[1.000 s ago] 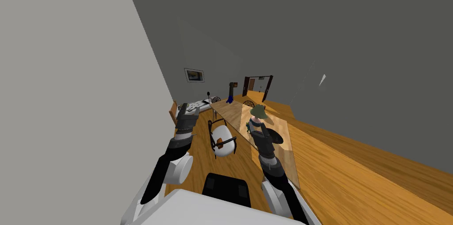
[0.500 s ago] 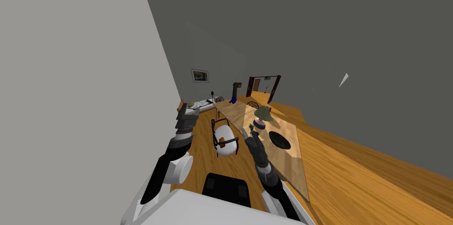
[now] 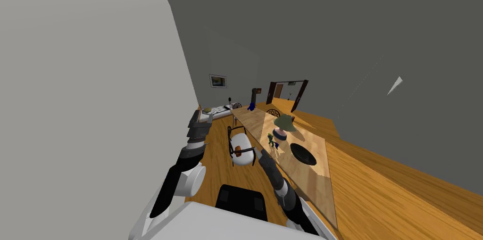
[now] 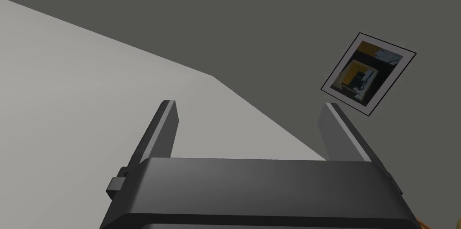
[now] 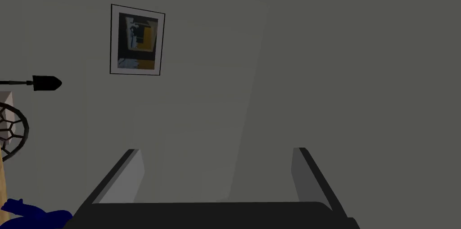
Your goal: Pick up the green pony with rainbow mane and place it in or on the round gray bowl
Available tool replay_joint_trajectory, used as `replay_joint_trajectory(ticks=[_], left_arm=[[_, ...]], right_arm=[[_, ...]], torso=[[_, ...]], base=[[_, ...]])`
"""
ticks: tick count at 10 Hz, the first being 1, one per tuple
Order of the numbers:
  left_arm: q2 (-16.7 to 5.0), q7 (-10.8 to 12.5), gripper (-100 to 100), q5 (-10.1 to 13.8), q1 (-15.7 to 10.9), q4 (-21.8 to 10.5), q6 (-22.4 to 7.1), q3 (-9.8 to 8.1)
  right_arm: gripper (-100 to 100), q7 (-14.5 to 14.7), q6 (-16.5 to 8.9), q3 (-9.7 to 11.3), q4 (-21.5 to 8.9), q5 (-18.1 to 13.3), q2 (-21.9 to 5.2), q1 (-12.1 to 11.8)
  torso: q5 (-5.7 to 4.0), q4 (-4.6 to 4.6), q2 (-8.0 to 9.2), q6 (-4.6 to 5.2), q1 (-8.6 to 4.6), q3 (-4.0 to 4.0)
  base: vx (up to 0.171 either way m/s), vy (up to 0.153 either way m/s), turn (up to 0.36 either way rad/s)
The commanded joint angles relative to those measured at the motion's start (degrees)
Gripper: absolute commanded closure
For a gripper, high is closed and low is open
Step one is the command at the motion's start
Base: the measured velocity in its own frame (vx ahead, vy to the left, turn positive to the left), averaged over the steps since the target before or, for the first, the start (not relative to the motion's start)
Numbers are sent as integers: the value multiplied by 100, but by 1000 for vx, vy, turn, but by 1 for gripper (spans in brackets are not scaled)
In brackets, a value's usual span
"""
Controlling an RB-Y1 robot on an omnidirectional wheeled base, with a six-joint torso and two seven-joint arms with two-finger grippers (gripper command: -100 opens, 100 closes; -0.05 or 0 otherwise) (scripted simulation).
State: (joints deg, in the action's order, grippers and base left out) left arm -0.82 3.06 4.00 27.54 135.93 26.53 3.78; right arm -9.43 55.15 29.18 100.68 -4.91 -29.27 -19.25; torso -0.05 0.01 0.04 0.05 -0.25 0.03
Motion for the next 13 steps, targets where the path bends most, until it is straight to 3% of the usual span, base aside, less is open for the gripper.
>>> replay_joint_trajectory(ticks=[1, 2, 3, 4, 5, 6, 7, 8, 9, 11, 12, 13], left_arm=[[0, 0, 0, 0, 0, 0, 0, 0], [0, 0, 0, 0, -1, 0, 0, 0], [0, 0, 0, 0, 0, 0, 0, 0], [0, 0, 0, 0, -1, 0, 0, 0], [0, 0, 0, 0, 0, 0, 0, 0], [0, 0, 0, 0, 0, 0, 0, 0], [0, 0, 0, 0, 0, 0, 0, 0], [0, 0, 0, 0, 0, 0, 0, 0], [0, 0, 0, 0, 0, 0, 0, 0], [0, 0, 0, 0, 0, 0, 0, 0], [0, 0, 0, 0, 1, 0, 0, 0], [0, 0, 0, 0, 0, 0, 0, 0]], right_arm=[[-100, 31, -17, 211, -286, -148, -271, 111], [-100, 31, -17, 211, -375, -148, -271, 111], [-100, 52, -58, 364, -602, -269, -514, 184], [-100, 52, -58, 364, -643, -269, -533, 184], [-100, 84, -126, 512, -829, -394, -805, 261], [-100, 84, -126, 512, -930, -394, -806, 261], [-100, 126, -219, 656, -1207, -525, -1022, 343], [-100, 126, -219, 656, -1207, -525, -1085, 343], [-100, 177, -334, 795, -1481, -659, -1267, 428], [-100, 177, -334, 795, -1481, -659, -1366, 428], [-100, 236, -469, 929, -1670, -795, -1645, 514], [-100, 236, -469, 929, -1750, -795, -1645, 514]], torso=[[0, 0, 0, 0, 0, 0], [0, 0, -1, -3, 3, -1], [1, 0, -2, 0, 6, -1], [1, 0, -1, -3, 4, -1], [1, -1, -4, 0, 5, -2], [1, -1, -7, -3, 4, -4], [1, -2, -8, 0, 6, -4], [1, -1, -8, -3, 4, -4], [1, -1, -8, 0, 6, -5], [1, -2, -11, 0, 9, -6], [3, -2, -10, 1, 16, -6], [3, -2, -12, -3, 13, -6]], base=[[-14, -40, 113], [-10, -33, 77], [-13, -38, 150], [-5, -35, 66], [-1, -37, 132], [2, -35, 74], [0, -38, 151], [2, -34, 83], [8, -31, 147], [7, -18, 40], [8, -13, 164], [9, -20, 82]])
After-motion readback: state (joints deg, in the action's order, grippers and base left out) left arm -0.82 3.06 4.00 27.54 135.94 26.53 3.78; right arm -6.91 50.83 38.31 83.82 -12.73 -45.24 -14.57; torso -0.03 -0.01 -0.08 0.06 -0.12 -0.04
